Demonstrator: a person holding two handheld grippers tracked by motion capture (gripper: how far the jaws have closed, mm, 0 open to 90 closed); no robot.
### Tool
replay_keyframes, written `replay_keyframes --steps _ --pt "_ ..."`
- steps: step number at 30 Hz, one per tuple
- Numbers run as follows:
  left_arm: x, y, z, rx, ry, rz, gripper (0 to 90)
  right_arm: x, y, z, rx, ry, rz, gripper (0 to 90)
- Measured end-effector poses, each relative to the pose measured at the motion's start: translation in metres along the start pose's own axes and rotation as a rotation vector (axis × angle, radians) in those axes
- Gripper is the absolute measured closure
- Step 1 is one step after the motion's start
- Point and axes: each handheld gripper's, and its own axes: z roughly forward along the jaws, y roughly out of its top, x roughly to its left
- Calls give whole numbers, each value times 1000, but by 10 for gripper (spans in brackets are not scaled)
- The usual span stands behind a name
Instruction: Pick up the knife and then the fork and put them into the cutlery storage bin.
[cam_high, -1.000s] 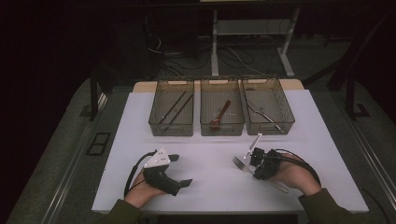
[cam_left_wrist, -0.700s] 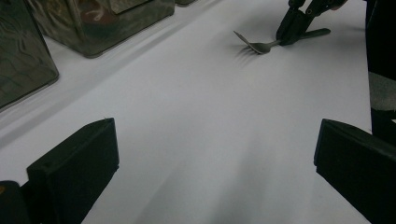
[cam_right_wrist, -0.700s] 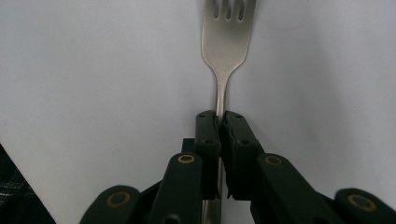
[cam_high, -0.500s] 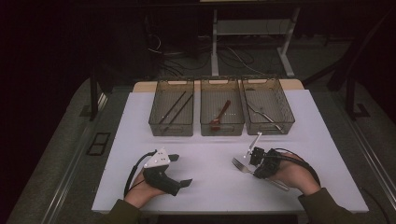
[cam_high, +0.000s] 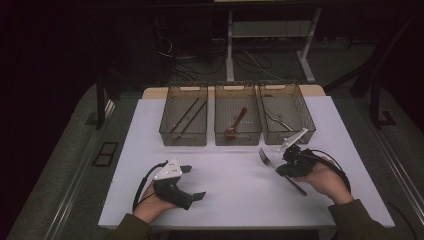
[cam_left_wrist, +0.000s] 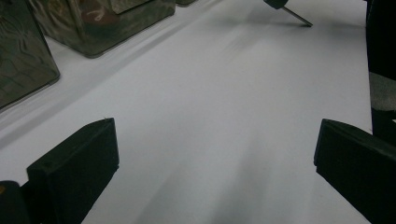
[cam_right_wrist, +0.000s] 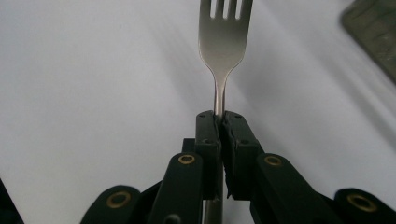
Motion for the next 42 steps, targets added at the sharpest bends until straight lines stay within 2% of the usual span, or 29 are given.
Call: replay_keyframes --steps 13,22,26,36,42 --pt "0 0 0 -1 -2 -2 0 -23 -13 -17 -222 -7 125 841" --pt "0 0 0 -5 -4 -1 0 -35 -23 -26 -412 -38 170 841" --pt "0 1 -1 -21 -2 -3 0 -38 -26 -31 -458 -46 183 842" --pt "0 1 -1 -18 -4 -2 0 -47 -28 -44 -539 -72 200 842" --pt "1 1 -3 -25 5 -5 0 -58 -22 -55 -564 -104 204 842"
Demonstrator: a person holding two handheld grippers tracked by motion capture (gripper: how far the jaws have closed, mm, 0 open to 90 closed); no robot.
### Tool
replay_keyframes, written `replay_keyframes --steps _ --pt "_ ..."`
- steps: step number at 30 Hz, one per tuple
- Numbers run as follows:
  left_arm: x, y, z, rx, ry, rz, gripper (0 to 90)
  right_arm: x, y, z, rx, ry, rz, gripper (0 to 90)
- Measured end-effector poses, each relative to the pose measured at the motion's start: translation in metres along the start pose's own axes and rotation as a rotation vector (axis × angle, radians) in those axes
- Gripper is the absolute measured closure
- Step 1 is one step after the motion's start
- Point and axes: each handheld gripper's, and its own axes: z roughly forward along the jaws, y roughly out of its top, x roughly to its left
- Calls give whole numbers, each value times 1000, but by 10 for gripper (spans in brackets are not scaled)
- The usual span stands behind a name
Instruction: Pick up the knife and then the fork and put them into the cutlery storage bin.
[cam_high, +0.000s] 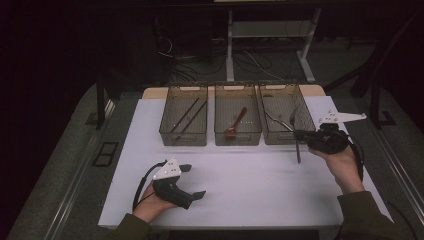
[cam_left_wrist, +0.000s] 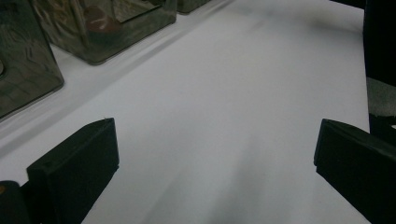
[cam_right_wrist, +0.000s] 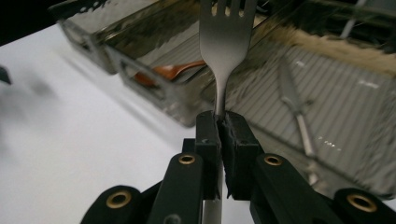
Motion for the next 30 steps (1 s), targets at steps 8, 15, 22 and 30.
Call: replay_keyframes --steps 8,15,22,30 --pt "1 0 1 8 4 1 0 -20 21 -9 -52 -26 28 842" --pt "-1 0 3 6 -4 4 0 -32 43 -12 -90 -64 28 842" --pt "0 0 3 10 -6 2 0 -44 66 -5 -81 -106 8 842" --pt "-1 0 3 5 -7 0 0 -63 73 21 -29 -154 24 842"
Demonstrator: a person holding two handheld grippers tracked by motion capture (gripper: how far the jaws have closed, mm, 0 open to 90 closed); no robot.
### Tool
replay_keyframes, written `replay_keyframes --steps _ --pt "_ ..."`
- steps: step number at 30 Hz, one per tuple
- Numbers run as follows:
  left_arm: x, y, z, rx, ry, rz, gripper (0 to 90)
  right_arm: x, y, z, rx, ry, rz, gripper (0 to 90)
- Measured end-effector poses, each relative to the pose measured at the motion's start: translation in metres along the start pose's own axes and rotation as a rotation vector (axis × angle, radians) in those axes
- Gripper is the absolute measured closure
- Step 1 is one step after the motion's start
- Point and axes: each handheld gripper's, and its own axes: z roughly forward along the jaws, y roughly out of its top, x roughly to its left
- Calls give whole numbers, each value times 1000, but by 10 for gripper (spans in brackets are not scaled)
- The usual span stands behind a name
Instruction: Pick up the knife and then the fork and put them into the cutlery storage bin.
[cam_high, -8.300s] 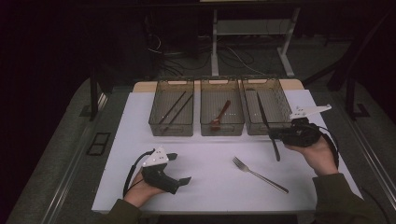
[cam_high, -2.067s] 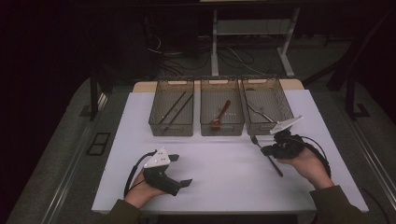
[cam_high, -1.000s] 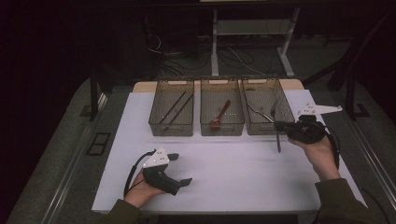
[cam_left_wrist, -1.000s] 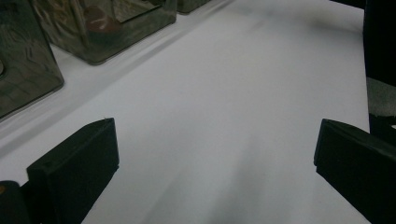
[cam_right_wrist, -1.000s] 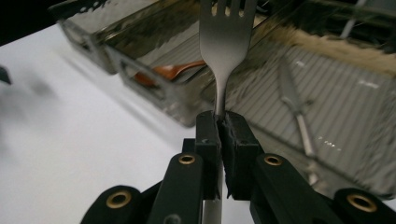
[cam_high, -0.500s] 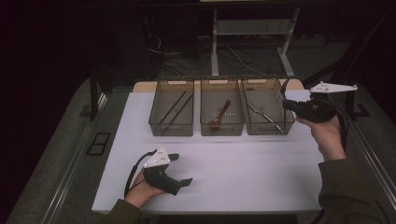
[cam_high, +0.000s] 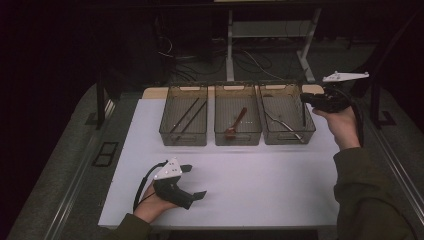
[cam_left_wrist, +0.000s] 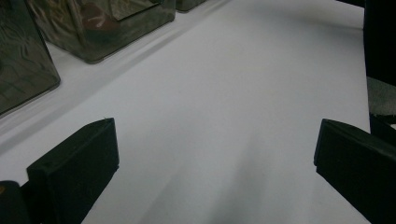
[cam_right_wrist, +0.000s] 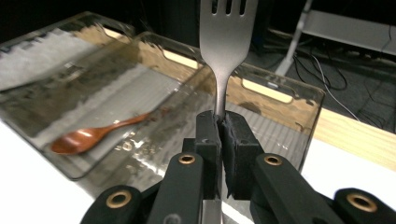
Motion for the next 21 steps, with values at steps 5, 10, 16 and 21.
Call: replay_keyframes --steps 5,10,16,21 --pt "0 0 0 0 0 1 0 -7 -6 14 53 -18 14 841" --pt "-1 0 1 -3 -3 3 0 -7 -11 24 105 -37 -3 841" --pt "-1 0 1 -3 -5 2 0 -9 -16 33 172 -58 -25 841" --pt "-1 0 1 -3 -5 1 0 -11 -22 41 238 -61 -32 841"
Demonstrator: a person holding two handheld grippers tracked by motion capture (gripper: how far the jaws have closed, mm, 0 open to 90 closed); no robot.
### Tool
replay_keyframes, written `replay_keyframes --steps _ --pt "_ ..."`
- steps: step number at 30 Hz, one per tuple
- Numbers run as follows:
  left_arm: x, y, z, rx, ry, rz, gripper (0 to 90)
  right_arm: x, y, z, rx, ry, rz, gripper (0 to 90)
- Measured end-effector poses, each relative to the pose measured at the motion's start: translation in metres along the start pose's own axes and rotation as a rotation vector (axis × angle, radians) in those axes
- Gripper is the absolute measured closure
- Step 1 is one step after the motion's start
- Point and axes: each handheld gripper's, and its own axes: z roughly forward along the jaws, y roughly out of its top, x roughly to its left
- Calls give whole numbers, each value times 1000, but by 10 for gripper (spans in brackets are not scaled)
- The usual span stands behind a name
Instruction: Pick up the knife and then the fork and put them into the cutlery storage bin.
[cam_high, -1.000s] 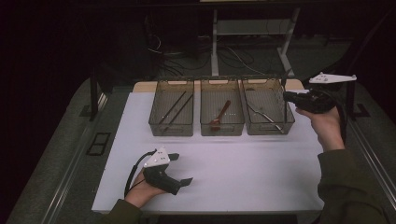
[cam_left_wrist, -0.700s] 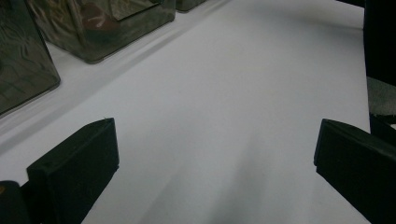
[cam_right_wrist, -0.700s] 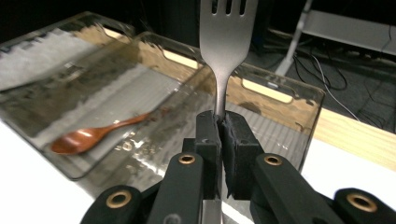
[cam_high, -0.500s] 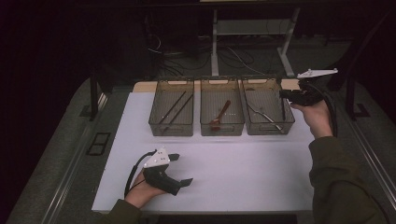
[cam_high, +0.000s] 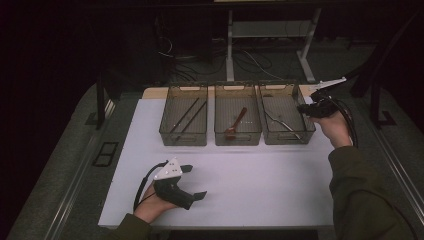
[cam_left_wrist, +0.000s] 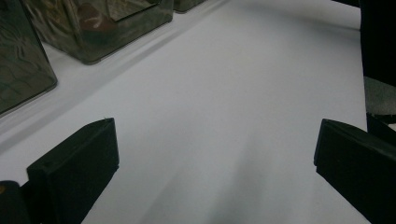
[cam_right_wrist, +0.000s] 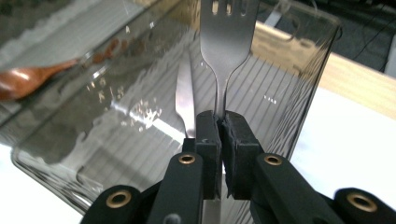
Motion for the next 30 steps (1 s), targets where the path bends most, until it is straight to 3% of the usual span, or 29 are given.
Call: replay_keyframes --steps 11,24,30 --pt "0 0 0 3 -2 2 0 -1 -2 16 88 4 -3 841" --pt "0 0 -1 6 -3 4 0 -1 -2 34 136 17 4 827" --pt "0 0 -1 6 -3 4 0 0 -1 33 106 10 16 658"
